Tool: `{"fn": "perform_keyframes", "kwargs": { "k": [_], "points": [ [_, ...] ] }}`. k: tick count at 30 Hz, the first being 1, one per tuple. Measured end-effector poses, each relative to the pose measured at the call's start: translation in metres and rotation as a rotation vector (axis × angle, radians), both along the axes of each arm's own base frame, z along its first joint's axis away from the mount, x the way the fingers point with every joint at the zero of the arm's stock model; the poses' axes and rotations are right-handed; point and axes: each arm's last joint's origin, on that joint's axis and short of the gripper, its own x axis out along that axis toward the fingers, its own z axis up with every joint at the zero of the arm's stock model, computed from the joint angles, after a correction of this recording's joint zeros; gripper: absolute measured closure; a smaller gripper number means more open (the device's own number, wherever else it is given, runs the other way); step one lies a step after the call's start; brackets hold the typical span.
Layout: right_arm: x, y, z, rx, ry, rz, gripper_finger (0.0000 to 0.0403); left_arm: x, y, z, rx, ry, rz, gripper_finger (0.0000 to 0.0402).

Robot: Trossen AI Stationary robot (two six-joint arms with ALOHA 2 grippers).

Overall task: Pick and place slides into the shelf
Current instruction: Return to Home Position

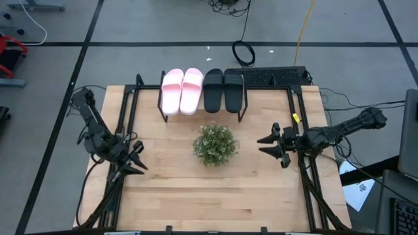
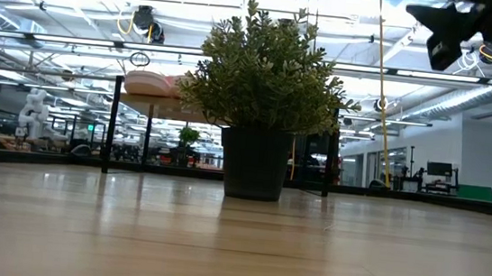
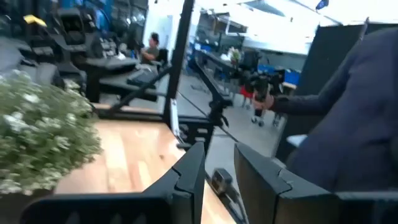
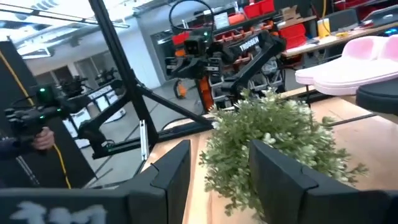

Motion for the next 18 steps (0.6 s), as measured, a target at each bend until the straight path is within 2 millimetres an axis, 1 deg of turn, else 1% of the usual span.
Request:
{"fn": "perform_keyframes", "kwargs": {
  "k": [2, 6, 10, 14, 16, 18],
  "points": [
    [-0.006, -0.006, -0.004, -0.006, -0.004, 0.011, 0.0250, -0.001, 0.005, -0.002, -0.004, -0.020, 0.019, 0.0316],
    [-0.020, -0.019, -0.004, -0.010, -0.006, -0.003, 0.0250, -0.005, 0.018, -0.005, 0.029, -0.029, 0.065, 0.0316],
    [-0.035, -0.027, -0.005, -0.012, -0.014, -0.022, 0.0250, -0.012, 0.032, -0.010, 0.036, -0.015, 0.082, 0.0316],
    [-0.047, -0.030, -0.007, 0.006, -0.021, -0.019, 0.0250, -0.013, 0.034, -0.010, 0.074, -0.001, 0.070, 0.0316],
    [-0.048, -0.030, -0.012, 0.012, -0.002, -0.018, 0.0250, -0.013, 0.035, -0.010, 0.070, 0.000, 0.086, 0.0316],
    [-0.046, -0.030, -0.019, 0.012, 0.009, -0.019, 0.0250, -0.011, 0.035, -0.014, 0.087, 0.016, 0.113, 0.0316]
  ]
}}
